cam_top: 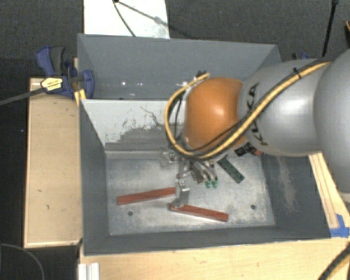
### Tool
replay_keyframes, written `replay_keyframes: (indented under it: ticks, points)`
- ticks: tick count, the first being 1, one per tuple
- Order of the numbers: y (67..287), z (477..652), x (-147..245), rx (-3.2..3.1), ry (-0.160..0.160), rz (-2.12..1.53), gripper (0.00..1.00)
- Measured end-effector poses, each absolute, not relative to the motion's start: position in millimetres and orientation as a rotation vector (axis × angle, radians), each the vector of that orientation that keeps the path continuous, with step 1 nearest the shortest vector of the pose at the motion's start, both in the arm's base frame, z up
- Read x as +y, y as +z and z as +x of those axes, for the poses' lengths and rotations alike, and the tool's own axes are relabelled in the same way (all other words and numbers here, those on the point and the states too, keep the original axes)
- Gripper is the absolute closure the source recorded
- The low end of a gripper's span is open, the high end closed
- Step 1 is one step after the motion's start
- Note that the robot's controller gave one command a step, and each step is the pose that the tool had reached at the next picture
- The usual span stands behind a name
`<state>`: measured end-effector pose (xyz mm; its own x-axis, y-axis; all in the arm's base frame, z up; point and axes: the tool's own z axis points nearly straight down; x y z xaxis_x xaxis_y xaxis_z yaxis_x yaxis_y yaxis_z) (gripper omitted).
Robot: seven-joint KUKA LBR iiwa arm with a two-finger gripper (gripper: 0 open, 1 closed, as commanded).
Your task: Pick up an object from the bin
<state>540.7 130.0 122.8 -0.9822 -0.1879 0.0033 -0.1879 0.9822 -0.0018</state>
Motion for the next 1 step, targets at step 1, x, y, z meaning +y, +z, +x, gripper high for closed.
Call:
replay_keyframes:
  ticks: [1]
  points:
    - [67.9, 535.9, 126.9, -3.11, -0.001, 0.418, 0.0]
